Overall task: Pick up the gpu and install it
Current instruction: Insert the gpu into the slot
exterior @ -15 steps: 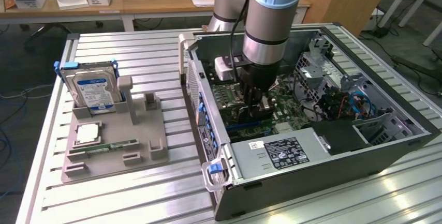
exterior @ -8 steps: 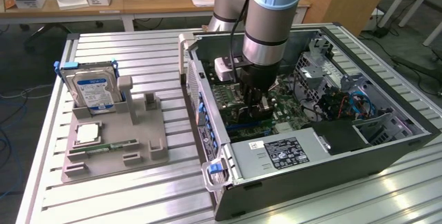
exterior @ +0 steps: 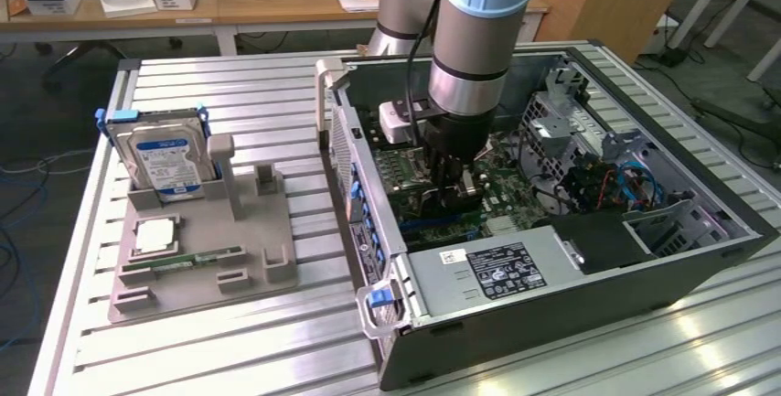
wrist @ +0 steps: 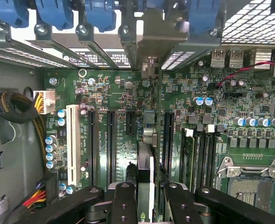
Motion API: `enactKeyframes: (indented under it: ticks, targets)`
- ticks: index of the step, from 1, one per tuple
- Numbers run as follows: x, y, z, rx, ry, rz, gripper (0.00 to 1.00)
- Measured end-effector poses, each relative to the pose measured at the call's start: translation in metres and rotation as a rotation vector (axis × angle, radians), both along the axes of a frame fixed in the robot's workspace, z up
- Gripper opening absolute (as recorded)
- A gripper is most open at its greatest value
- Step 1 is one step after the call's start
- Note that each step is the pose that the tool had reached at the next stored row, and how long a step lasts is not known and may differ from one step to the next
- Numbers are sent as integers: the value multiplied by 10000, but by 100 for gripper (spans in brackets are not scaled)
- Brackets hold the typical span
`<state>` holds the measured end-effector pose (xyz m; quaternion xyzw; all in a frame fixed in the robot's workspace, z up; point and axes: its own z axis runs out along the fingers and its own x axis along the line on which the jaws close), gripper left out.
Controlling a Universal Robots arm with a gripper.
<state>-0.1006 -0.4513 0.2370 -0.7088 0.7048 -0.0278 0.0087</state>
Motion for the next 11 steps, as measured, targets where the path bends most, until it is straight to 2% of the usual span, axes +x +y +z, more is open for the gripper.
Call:
enactKeyframes:
  ticks: [11]
  targets:
    - [0, 0, 0, 0, -1, 0, 27]
